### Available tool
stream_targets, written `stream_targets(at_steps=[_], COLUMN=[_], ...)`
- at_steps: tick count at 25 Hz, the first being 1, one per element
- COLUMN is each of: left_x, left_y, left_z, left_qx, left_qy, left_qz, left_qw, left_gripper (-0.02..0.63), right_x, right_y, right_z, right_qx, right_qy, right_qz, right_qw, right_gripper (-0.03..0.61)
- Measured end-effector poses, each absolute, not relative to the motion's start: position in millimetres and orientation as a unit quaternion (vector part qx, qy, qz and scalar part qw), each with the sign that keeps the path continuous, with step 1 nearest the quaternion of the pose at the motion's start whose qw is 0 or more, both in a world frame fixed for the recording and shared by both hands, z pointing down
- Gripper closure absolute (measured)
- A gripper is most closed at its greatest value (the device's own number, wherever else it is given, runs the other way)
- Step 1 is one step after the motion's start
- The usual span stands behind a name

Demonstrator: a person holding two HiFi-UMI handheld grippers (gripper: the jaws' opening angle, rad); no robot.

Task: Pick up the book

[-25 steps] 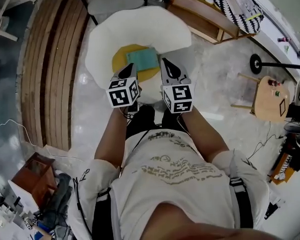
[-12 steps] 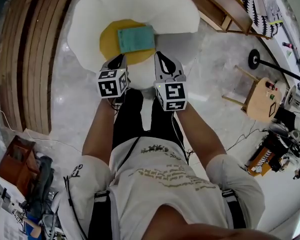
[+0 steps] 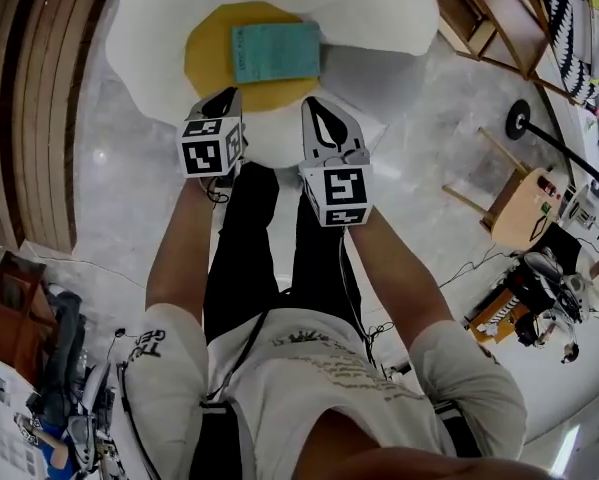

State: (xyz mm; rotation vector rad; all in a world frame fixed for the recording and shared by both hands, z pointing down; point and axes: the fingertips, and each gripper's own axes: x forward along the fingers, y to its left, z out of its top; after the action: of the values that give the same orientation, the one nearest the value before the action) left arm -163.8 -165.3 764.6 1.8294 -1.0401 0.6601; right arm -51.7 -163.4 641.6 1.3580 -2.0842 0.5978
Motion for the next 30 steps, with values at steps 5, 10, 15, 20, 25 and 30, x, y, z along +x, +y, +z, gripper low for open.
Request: stream_targets(at_steps=[5, 10, 15, 20, 25, 30], left_x=[-167.9, -177.4, -172.1, -163.2, -157.7, -154.8], left_y=[-165.8, -174.6, -191.3, -198.0, -205.0, -206.3], left_z=[811.4, 863.8, 901.5, 941.2, 973.7, 990.2], left_qx=[0.744, 0.744, 0.738, 0.727, 0.714, 0.694], left_qy=[-0.418, -0.405, -0.394, -0.383, -0.379, -0.373], left_qz=[0.275, 0.258, 0.204, 0.154, 0.130, 0.072], left_qw=[0.443, 0.465, 0.509, 0.548, 0.574, 0.611], left_gripper=[0.591, 0.591, 0.459, 0.448, 0.448, 0.463], right_x=[-52.2, -60.9, -59.4, -42.8, -35.3, -35.8], right_y=[-161.6, -161.5, -158.0, -148.8, -144.4, -139.2], right_z=[687.1, 719.8, 744.4, 760.3, 773.3, 784.1], right_qx=[0.504, 0.492, 0.482, 0.495, 0.498, 0.489], right_qy=[-0.776, -0.780, -0.780, -0.767, -0.764, -0.768], right_qz=[0.235, 0.240, 0.253, 0.279, 0.300, 0.302], right_qw=[0.298, 0.304, 0.308, 0.298, 0.280, 0.282], right_gripper=[0.551, 0.551, 0.551, 0.551, 0.552, 0.551])
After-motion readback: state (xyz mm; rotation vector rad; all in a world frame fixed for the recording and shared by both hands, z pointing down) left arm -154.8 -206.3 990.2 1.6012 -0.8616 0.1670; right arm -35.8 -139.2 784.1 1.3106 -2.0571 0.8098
